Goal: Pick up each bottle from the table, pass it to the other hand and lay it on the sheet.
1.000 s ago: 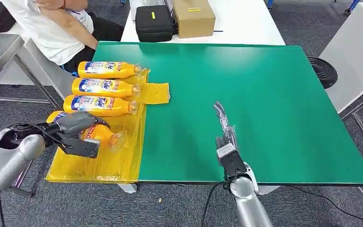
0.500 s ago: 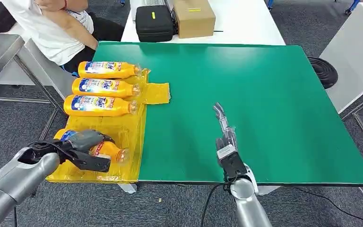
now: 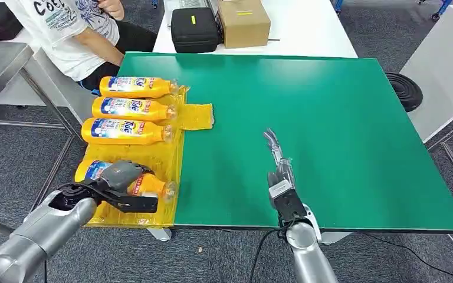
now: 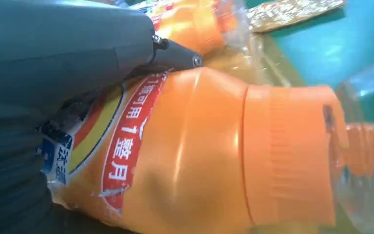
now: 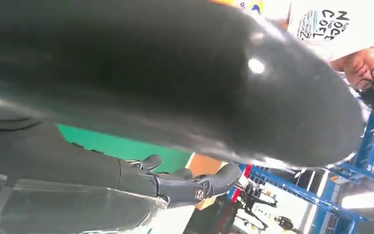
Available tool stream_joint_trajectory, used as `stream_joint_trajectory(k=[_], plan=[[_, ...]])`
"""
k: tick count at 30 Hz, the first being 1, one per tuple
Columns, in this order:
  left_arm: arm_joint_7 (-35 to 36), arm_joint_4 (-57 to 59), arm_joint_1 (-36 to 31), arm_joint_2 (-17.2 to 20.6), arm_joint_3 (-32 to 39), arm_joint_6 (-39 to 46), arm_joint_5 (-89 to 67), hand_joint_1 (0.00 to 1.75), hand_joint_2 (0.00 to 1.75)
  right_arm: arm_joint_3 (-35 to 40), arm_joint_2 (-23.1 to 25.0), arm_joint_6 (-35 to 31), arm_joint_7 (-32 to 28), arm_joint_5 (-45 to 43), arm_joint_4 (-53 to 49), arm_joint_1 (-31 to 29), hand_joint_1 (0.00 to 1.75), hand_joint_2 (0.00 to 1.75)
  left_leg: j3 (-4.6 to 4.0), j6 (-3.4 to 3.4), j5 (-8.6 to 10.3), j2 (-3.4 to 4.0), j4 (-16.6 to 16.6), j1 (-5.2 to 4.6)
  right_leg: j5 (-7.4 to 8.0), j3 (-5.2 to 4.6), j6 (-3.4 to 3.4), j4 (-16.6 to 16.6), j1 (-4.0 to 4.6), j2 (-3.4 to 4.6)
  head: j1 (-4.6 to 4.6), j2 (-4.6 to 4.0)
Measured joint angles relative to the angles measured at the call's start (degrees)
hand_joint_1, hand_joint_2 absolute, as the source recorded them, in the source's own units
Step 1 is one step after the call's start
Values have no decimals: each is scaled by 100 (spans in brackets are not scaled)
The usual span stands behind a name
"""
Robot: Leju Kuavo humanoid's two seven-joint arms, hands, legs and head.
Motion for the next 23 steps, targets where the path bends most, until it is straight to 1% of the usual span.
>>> stream_joint_trajectory(k=[1,2,3,5,6,7,8,9,12,14,16,18,23], plan=[[0,52,-6,-69,2,-8,-37,133,175,4,0,11,0,11,11,-2,0,0,1,0,0,-2,0,0,0,3,0,0,0,-1,-2,0],[-4,105,-19,-127,2,-44,-59,113,175,7,0,16,0,13,24,-2,0,0,3,0,0,-5,0,0,0,4,0,0,0,-4,0,0],[-17,147,-51,-156,4,-101,-75,82,175,7,0,18,0,22,35,-2,0,0,4,0,0,-9,0,0,0,5,0,0,0,-9,0,0],[-74,263,-147,-217,-2,-267,-125,58,175,9,0,22,0,26,61,-4,0,0,5,0,2,-12,0,1,0,8,0,0,1,-12,-2,0],[-109,322,-191,-230,-2,-332,-151,37,175,11,0,22,0,26,74,-4,0,0,7,-1,3,-12,0,2,0,9,0,0,2,-12,0,0],[-138,379,-231,-241,-7,-387,-175,33,175,11,0,22,0,29,88,-4,0,0,8,-4,6,-12,0,2,0,9,0,0,2,-11,-2,0],[-166,437,-272,-258,-13,-441,-208,17,175,11,0,22,0,29,101,-4,0,0,10,-5,7,-12,0,2,0,11,0,0,2,-11,0,0],[-201,499,-317,-278,-20,-490,-243,14,175,13,0,22,-2,26,116,-9,0,0,11,-5,7,-12,-1,3,0,13,0,0,2,-11,-2,0],[-382,704,-478,-289,-68,-786,-280,14,175,13,0,22,-26,20,166,-29,0,0,11,-7,9,-12,-1,5,1,16,0,1,4,-11,0,0],[-531,774,-587,-224,-138,-1053,-199,14,175,20,0,40,-59,20,195,-32,0,0,15,-7,9,-10,-1,5,5,17,-3,1,4,-9,0,0],[-579,814,-649,-160,-201,-1132,-158,3,175,22,0,44,-74,20,225,-32,0,0,16,-8,9,-4,-1,5,10,13,-12,2,5,-5,-2,0],[-592,840,-680,-127,-238,-1152,-140,0,175,22,0,55,-85,20,251,-33,0,0,16,-8,9,-4,-1,6,9,12,-12,1,6,-6,0,0],[-597,857,-822,11,-407,-1467,-86,0,175,28,0,75,-111,11,310,-64,0,0,14,-9,7,0,-2,8,8,11,-13,1,8,-1,-2,0]])
